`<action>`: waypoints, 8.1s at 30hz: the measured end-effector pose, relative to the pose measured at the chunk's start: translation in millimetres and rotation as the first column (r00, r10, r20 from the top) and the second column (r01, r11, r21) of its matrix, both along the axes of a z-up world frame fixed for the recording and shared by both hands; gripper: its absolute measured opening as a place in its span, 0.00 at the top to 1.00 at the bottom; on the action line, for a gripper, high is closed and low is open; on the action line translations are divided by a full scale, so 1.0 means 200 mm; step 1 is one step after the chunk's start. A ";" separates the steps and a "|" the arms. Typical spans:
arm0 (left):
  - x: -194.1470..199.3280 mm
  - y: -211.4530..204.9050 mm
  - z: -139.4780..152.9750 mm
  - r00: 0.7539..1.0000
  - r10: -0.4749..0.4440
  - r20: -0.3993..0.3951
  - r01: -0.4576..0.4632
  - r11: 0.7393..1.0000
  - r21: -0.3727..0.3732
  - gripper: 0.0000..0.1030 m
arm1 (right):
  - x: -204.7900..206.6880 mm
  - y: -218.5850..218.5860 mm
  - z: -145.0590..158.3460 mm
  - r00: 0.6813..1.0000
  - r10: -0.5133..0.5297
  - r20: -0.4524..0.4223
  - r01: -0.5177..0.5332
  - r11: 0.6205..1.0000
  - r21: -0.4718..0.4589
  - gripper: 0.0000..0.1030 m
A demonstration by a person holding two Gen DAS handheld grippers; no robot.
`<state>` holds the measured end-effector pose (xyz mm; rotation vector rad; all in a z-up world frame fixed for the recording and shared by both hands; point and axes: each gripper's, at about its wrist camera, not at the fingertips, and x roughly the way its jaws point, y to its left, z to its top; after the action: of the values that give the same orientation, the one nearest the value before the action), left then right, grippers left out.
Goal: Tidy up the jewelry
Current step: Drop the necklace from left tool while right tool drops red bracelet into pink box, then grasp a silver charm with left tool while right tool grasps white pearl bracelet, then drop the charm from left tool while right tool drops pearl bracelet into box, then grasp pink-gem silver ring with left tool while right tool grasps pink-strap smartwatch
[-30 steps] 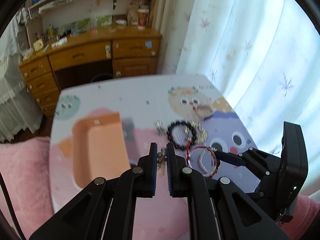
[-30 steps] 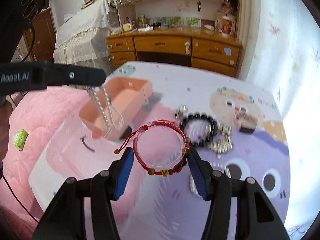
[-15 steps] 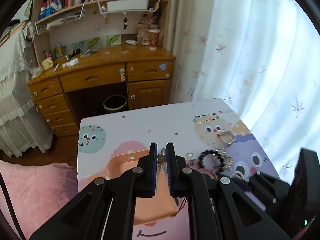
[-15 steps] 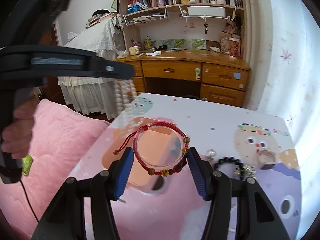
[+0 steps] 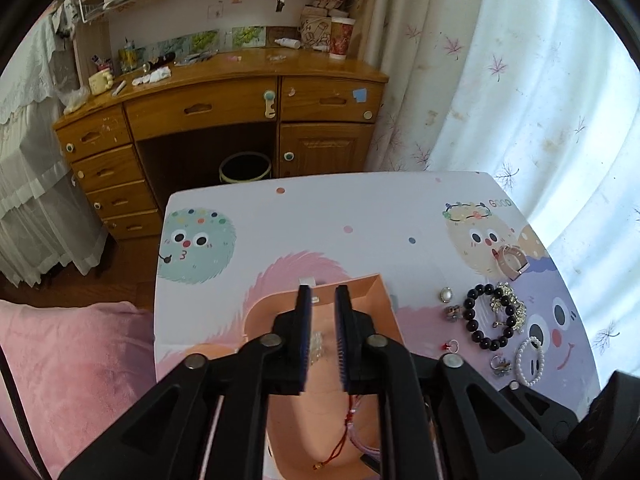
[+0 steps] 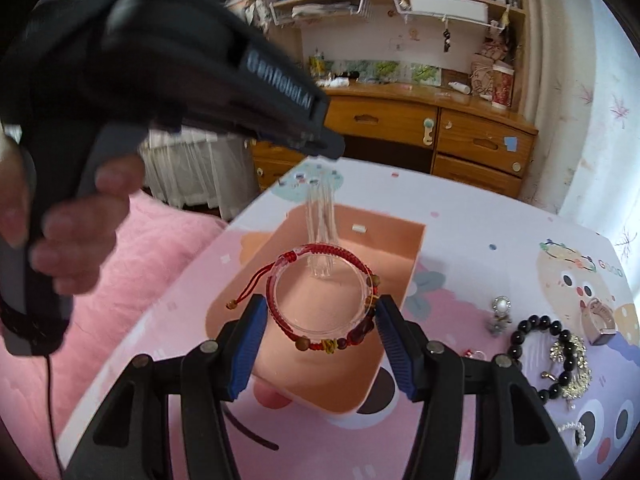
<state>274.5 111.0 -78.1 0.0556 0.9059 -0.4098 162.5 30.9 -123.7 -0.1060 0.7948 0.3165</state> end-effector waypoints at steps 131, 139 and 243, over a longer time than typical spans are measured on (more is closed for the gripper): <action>-0.47 0.12 -0.06 0.983 0.046 -0.178 -0.073 0.986 -0.147 0.82 | -0.06 -0.13 0.45 0.993 -0.068 0.096 0.055 0.990 0.132 0.93; -0.41 0.23 -0.13 0.984 -0.010 -0.180 -0.014 0.991 -0.130 0.82 | -0.03 -0.01 0.41 0.987 -0.136 0.086 0.126 0.986 0.106 0.93; -0.58 -1.09 -0.55 0.991 0.001 -0.134 0.016 0.992 0.125 0.87 | 0.19 -1.46 -0.19 0.942 -0.328 -0.072 0.326 0.944 -0.046 0.46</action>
<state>157.5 -107.7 -188.1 0.1492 1.0634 -0.3662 200.6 -260.2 -161.7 0.0083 0.8812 -0.0086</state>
